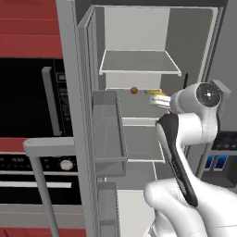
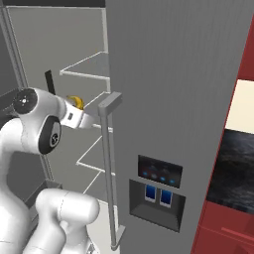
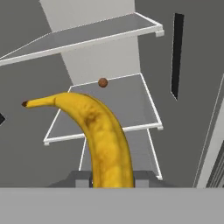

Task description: Pick the pear and banana from the fridge and place them on the plate next to the blender to make a fruit smoothie.

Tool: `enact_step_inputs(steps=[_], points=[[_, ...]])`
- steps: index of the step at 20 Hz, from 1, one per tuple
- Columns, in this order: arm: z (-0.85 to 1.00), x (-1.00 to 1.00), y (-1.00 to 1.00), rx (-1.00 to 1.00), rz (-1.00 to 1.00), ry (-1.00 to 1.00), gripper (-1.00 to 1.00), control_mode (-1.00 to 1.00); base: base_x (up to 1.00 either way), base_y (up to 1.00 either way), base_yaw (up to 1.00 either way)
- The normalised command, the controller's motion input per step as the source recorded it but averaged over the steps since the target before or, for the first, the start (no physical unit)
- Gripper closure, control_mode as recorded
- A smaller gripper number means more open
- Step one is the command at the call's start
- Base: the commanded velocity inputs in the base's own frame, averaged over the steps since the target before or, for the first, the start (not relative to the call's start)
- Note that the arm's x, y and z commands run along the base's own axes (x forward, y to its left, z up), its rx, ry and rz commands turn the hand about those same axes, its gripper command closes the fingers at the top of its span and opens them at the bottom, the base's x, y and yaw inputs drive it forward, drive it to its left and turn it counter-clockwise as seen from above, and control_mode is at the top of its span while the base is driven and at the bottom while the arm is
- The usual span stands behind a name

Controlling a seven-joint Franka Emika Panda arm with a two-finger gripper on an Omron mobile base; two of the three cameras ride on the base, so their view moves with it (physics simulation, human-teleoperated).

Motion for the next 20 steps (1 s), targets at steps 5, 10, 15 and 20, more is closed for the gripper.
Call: enact_step_inputs(steps=[5,10,15,20], points=[[-0.04,-0.29,-0.01,0.00,0.00,0.00,1.00,-1.00,0.00,0.00,0.00],[0.00,0.00,0.00,0.00,0.00,0.00,1.00,1.00,-1.00,-0.34,0.02],[0.00,0.00,0.00,0.00,0.00,0.00,1.00,1.00,-0.99,0.00,0.57],[0.00,0.00,0.00,0.00,0.00,0.00,1.00,1.00,-0.70,0.01,0.89]])
